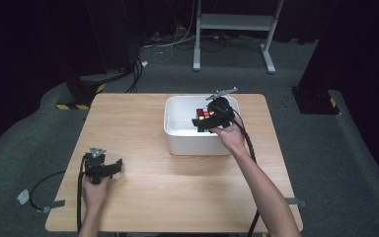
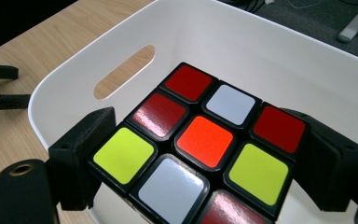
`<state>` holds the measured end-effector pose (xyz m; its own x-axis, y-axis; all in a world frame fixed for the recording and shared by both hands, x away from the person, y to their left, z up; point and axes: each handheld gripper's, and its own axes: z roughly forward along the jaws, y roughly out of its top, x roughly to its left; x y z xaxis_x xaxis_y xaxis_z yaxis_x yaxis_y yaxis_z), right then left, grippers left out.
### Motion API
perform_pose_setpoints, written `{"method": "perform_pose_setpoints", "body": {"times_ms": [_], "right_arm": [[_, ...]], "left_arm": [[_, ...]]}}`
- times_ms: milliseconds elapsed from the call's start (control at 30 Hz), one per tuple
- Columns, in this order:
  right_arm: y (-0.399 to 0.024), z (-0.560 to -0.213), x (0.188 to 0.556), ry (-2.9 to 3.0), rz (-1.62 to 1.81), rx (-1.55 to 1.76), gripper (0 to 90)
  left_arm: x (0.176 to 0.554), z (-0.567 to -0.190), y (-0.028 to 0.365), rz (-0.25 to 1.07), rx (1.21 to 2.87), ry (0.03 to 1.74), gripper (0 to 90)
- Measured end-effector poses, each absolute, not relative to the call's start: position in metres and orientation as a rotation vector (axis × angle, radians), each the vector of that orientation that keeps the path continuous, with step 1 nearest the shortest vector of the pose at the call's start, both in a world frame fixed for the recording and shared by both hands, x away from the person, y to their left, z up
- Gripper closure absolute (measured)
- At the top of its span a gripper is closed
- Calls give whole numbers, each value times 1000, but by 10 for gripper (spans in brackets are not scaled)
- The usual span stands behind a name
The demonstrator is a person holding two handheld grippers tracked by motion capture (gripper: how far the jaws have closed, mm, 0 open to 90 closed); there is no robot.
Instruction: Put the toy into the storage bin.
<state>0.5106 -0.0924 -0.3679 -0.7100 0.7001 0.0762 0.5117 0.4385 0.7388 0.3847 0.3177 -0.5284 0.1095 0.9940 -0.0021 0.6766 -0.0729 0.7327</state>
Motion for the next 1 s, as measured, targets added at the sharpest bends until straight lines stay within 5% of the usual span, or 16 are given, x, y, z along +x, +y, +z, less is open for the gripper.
{"method": "perform_pose_setpoints", "body": {"times_ms": [1000], "right_arm": [[-97, -376, 497, 2431, 1139, 1060, 148]], "left_arm": [[385, -528, 318, 707, 1813, 1626, 169]]}}
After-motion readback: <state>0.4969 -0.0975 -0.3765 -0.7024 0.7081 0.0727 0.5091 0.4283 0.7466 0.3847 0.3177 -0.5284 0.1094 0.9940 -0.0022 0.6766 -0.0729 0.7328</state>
